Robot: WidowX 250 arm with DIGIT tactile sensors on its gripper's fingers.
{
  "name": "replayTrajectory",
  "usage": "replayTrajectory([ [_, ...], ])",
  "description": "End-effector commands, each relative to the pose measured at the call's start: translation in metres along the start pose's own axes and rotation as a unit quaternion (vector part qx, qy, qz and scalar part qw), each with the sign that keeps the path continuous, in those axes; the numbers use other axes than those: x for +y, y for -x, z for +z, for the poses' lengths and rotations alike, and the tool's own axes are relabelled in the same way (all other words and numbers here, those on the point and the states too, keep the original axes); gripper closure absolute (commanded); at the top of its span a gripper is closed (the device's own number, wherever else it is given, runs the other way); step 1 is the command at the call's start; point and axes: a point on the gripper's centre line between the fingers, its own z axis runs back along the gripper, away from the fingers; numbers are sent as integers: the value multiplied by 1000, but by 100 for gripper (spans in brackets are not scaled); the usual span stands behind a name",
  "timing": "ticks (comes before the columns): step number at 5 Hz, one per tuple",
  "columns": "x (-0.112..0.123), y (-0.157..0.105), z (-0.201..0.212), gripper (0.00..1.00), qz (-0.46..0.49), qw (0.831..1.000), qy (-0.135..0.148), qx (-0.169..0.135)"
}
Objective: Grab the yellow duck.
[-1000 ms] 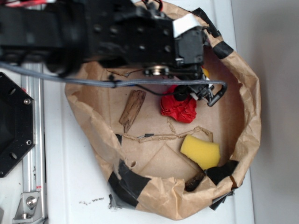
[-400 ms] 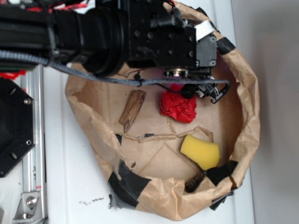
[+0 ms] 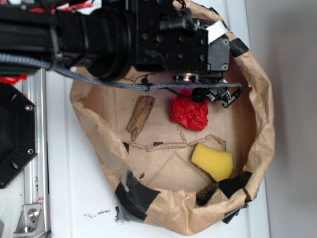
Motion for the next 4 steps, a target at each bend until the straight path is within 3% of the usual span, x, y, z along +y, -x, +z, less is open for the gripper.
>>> replayTrajectory([
  [1,-4,-5,-18,0,-11,999,-31,20],
  [2,-13,7,-11,0,-32,999,-19,16],
  [3,-15,12,0,100,-41,999,-1,1],
  [4,-12,12,4,100,-38,999,5,-4],
])
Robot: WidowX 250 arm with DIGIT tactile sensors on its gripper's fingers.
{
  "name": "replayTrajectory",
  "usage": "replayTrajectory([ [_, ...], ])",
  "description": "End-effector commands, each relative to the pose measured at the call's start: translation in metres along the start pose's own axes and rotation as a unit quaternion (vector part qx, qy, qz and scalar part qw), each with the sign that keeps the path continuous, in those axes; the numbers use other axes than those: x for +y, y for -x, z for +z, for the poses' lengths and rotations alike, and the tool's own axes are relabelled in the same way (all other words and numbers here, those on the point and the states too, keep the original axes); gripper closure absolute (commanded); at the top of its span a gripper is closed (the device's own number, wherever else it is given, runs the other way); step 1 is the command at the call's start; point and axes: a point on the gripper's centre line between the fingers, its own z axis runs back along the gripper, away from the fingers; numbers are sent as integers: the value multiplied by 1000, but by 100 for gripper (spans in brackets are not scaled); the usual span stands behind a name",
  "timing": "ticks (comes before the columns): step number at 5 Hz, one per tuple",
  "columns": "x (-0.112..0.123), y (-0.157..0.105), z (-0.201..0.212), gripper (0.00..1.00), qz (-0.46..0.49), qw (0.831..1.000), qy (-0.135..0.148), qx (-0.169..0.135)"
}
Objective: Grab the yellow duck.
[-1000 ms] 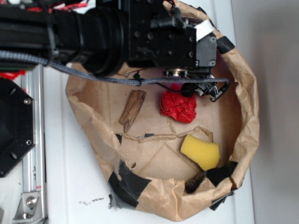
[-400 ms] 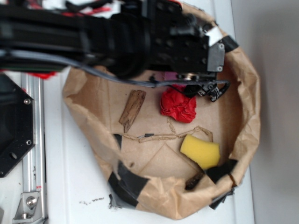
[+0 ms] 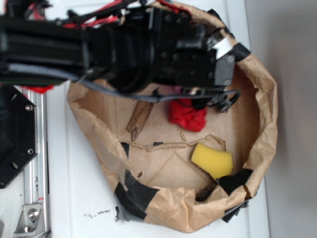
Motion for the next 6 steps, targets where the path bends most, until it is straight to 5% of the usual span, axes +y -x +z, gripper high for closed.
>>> replayTrajectory([
  [1,0,-9,17,100,-3,1000,20,-22],
  [4,2,-13,21,100,-13,999,20,-27],
  [5,7,-17,30,0,-24,997,55,-41],
  [6,7,-29,26,0,-31,995,83,-53],
])
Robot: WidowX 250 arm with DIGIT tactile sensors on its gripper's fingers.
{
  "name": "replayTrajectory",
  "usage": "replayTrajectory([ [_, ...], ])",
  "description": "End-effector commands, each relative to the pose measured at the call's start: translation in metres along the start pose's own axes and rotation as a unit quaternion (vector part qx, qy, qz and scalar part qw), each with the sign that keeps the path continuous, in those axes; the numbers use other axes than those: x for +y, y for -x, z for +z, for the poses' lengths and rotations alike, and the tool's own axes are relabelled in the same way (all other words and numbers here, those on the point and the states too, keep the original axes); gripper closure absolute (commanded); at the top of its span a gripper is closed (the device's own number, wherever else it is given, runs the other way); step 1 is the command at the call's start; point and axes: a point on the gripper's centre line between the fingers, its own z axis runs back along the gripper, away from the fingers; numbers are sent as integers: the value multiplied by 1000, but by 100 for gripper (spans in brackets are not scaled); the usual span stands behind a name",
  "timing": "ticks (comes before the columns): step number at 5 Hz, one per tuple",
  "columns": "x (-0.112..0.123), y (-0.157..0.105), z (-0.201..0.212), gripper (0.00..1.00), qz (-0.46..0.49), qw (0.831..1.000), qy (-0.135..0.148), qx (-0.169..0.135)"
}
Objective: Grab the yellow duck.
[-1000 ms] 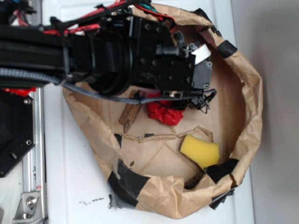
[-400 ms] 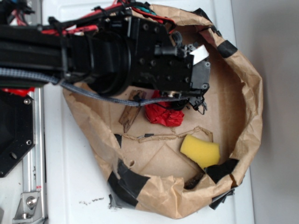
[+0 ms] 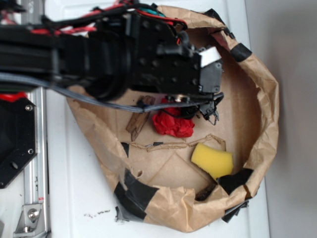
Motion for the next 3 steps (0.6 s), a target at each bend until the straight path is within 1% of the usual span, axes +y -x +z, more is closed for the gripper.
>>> replayTrajectory([
  [1,7,-34,5,0,8,999,30,-35],
  [2,4,-40,-4,0,4,999,42,-30],
  [3,-1,-43,-12,0,1,999,47,-25],
])
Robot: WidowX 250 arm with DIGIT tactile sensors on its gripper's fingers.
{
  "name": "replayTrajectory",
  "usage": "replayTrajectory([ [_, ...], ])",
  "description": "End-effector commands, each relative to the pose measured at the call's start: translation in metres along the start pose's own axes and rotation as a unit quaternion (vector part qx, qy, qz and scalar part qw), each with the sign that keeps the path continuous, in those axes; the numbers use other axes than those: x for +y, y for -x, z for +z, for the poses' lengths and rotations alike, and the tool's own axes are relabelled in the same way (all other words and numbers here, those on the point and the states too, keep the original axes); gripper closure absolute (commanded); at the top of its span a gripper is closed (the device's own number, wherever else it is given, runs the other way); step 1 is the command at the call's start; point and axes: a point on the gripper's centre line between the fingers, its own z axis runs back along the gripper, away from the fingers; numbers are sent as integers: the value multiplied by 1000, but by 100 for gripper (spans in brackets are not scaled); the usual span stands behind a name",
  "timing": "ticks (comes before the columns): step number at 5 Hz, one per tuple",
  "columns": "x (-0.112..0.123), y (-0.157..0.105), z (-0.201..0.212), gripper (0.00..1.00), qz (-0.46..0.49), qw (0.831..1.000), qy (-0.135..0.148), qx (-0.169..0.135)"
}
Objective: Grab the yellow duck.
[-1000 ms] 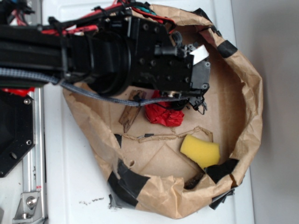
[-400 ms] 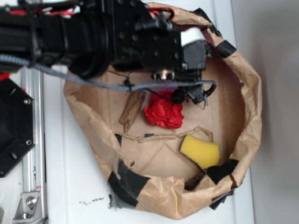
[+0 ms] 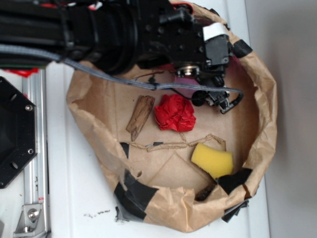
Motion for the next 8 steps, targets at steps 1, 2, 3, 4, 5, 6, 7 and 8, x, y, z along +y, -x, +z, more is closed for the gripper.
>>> replayTrajectory([
  [1,1,-25,6,100,12,999,17,-27],
  [2,1,-23,7,100,12,999,14,-29],
  [3,2,-23,4,100,12,1000,8,-27],
  [4,3,-23,2,100,16,1000,1,-23],
  [5,2,-21,4,100,18,1000,-3,-20],
  [6,-5,-7,29,100,11,999,43,-2],
  [7,-18,20,77,100,-27,994,108,-9],
  [8,-21,36,101,100,-48,990,129,-30],
])
